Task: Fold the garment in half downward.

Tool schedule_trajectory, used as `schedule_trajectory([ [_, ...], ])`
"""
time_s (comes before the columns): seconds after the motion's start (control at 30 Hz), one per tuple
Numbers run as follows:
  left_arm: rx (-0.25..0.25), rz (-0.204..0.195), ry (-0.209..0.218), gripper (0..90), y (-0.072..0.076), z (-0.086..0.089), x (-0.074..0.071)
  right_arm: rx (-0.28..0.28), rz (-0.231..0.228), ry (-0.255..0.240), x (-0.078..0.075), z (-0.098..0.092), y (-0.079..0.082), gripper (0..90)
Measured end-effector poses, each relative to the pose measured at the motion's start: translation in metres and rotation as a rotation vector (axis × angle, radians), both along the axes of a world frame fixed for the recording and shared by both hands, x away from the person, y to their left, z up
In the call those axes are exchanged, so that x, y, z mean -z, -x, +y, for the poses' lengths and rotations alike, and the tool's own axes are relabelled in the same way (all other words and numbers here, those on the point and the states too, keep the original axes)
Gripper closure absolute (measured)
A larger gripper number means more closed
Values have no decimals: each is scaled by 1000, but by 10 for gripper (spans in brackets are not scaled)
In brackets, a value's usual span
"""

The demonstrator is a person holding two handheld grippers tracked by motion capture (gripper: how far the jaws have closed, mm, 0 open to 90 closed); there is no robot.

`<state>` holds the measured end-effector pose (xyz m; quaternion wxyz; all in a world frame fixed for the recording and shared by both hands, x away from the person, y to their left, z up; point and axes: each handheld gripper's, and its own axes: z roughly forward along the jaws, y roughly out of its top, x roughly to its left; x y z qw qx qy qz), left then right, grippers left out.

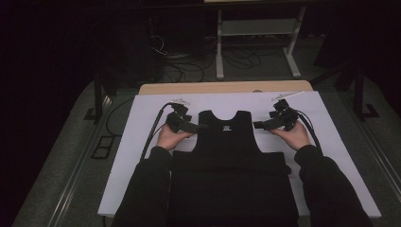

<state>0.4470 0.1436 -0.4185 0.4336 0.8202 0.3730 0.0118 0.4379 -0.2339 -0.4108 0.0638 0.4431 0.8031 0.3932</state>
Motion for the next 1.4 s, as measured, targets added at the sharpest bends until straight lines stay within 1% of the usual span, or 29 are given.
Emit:
schedule_trajectory([
  [0.03,2,3,-3,0,0,-1,2,-5,6,1,3,2,-1,0],
  [0.1,3,5,-12,0,-1,-1,4,-3,6,-1,4,2,-1,0],
  [0.17,0,13,-12,0,-1,-2,6,-7,11,0,6,4,-2,0],
  [0.3,5,12,-21,0,-2,-3,8,-18,19,5,10,9,-1,0],
  [0.53,0,18,-28,0,-3,-4,13,-28,27,7,17,16,-2,0],
  [0.6,-4,20,-21,0,-3,-4,15,-30,33,14,19,19,-2,0],
  [0.8,-8,30,-31,0,-3,-5,21,-39,40,27,25,25,-2,0],
  [0.83,-5,30,-33,0,-3,-5,22,-39,42,28,27,26,-2,28],
  [0.9,2,30,-43,0,-4,-5,23,-40,40,29,28,27,-2,45],
  [0.97,-7,39,-38,0,-3,-6,24,-34,41,33,29,28,-2,77],
  [1.0,-7,39,-47,0,-3,-6,24,-32,42,39,30,29,-3,93],
  [1.07,-9,40,-49,0,-3,-6,25,-34,41,44,32,31,-3,103],
  [1.1,-9,39,-48,0,-3,-7,25,-34,41,46,33,32,-3,125],
  [1.23,-5,37,-54,0,-3,-8,26,-28,40,54,35,34,-3,134],
  [1.3,0,35,-67,5,-3,-9,27,-23,37,70,35,35,-3,138],
  [1.33,-5,39,-62,15,-2,-10,28,-19,35,71,36,35,-3,150],
  [1.4,-3,40,-77,27,-2,-11,31,-14,35,66,37,35,-3,180],
])
